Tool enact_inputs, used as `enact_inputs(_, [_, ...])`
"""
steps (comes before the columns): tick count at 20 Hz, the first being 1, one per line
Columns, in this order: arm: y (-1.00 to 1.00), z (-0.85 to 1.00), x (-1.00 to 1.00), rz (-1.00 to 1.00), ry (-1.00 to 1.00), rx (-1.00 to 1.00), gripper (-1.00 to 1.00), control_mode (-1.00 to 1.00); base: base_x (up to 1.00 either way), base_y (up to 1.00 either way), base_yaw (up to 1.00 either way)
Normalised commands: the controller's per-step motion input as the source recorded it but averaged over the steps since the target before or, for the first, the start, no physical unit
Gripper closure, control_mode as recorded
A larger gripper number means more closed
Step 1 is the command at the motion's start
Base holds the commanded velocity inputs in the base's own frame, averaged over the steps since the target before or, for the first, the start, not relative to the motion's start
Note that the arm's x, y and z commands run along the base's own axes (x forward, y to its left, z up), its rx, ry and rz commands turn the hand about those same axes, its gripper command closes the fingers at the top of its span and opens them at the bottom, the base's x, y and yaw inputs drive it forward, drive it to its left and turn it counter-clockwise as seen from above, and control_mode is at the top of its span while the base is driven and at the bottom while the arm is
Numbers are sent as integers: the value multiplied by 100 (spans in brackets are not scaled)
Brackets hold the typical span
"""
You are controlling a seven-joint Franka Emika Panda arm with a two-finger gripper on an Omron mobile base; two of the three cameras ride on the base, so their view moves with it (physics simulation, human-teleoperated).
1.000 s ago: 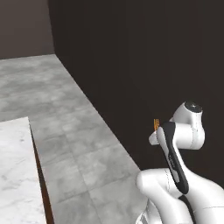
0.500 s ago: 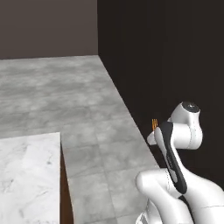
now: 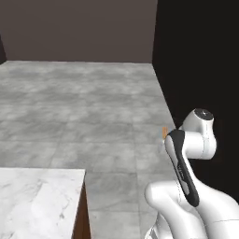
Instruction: Take the fork and place it on the left side of the plate. Then take the spoon and place it on the right side of the plate. Make sure they're directly next to the plate.
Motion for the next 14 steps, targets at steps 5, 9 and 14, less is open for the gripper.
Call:
enact_inputs(5, [0,0,0,0,0,0,100,100,100,0,45])
enact_inputs(9, [0,0,0,0,0,0,100,100,100,0,46])
enact_inputs(14, [0,0,0,0,0,0,100,100,100,0,50])
